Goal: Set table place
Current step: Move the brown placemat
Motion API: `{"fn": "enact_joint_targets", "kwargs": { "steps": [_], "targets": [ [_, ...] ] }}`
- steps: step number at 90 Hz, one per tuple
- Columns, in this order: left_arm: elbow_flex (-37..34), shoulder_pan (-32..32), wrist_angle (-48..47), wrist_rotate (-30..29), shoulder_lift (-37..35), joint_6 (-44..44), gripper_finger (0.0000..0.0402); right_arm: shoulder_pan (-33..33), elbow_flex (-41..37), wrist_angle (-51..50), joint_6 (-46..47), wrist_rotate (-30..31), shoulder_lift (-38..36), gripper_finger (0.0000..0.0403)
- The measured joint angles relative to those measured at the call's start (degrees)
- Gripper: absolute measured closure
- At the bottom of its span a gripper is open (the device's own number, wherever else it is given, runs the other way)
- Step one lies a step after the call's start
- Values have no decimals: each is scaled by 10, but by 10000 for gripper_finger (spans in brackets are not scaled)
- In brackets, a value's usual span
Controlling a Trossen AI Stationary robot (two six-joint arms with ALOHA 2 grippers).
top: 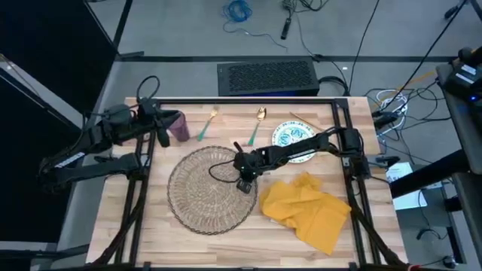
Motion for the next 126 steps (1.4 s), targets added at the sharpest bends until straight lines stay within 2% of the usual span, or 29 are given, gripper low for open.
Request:
{"fn": "enact_joint_targets", "kwargs": {
  "steps": [42, 63, 81, 106, 126],
  "targets": [
    [0, 0, 0, 0, 0, 9, 343, 76, -1, -142, 60, -33, -22, 403],
    [0, 0, 0, 7, 0, 8, 343, 113, -1, -155, 115, -67, -22, 403],
    [0, 0, 0, 32, 0, -6, 343, 145, -1, -182, 154, -71, -22, 403],
    [0, -1, 0, 40, 0, -21, 343, 168, -1, -240, 159, -69, -23, 403],
    [0, -1, -3, 40, 0, -21, 343, 166, -4, -217, 142, -66, -34, 402]
  ]
}}
